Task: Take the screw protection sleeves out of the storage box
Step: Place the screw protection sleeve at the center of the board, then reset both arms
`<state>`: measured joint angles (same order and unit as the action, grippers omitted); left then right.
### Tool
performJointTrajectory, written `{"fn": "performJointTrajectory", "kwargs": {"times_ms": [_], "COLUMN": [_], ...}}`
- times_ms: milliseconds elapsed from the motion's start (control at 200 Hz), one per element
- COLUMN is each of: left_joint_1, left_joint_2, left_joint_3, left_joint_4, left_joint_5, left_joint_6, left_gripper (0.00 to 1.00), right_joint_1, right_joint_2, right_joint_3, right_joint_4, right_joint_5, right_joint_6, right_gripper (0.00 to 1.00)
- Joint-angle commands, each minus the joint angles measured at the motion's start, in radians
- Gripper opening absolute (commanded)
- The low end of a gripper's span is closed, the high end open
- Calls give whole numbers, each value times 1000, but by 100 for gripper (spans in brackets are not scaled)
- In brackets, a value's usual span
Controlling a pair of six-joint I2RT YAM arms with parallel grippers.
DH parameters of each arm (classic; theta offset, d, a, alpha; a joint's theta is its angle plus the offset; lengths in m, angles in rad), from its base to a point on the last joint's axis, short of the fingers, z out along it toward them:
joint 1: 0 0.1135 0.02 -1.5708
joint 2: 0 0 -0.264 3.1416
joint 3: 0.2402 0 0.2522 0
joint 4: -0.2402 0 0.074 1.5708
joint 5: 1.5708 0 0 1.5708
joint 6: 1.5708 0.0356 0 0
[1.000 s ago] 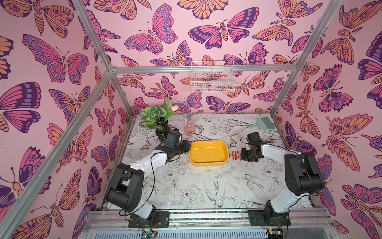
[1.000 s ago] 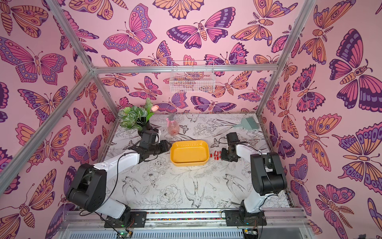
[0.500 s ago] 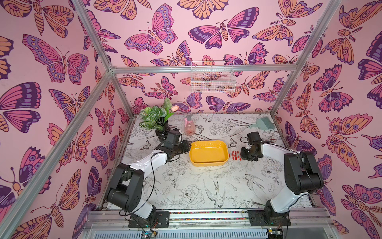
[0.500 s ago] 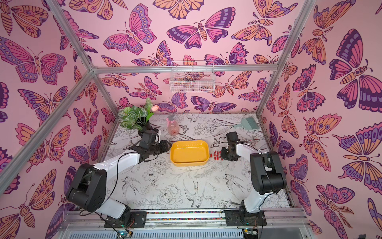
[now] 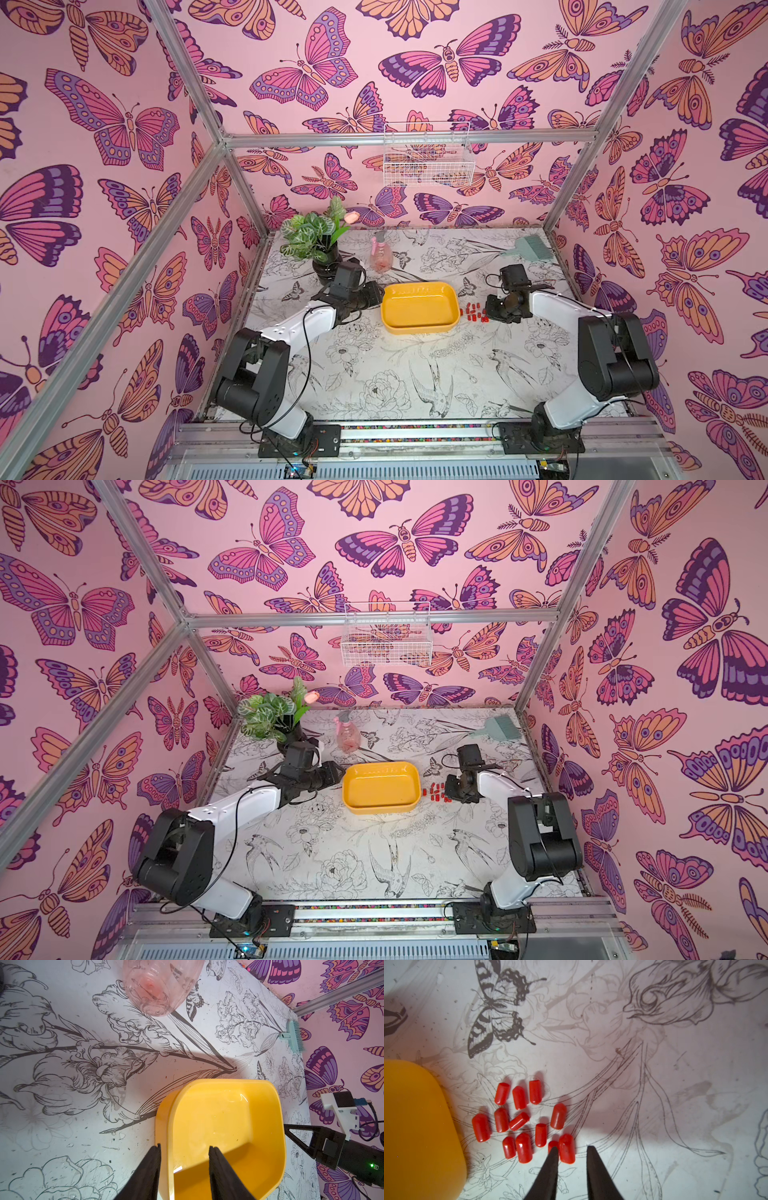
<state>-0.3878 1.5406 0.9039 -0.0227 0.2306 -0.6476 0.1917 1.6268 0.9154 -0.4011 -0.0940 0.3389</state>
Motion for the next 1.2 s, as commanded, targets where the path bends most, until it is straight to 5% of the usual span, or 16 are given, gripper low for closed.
{"fn": "performJointTrajectory", "kwargs": {"times_ms": [0, 366, 971, 1192], "left_joint_1": [-7, -7, 77, 105], "left_joint_2": [-21, -33, -334, -450], "left_joint_3": [-19, -26, -111, -164], "left_joint_4": [12, 13, -99, -146], "left_joint_5": [-16, -27, -115, -274], "left_joint_6": [2, 3, 93, 178], "left_gripper": [43, 43, 49, 51], "right_joint_1": [-7, -7, -6, -6], "right_joint_2": [-20, -49, -427, -477], "right_joint_3": [-10, -28, -71, -33], "right_joint_4": [7, 26, 11, -22], "right_joint_5": [17, 1, -60, -62], "right_joint_6": [-2, -2, -59, -81], "right_gripper": [28, 27, 35, 39]}}
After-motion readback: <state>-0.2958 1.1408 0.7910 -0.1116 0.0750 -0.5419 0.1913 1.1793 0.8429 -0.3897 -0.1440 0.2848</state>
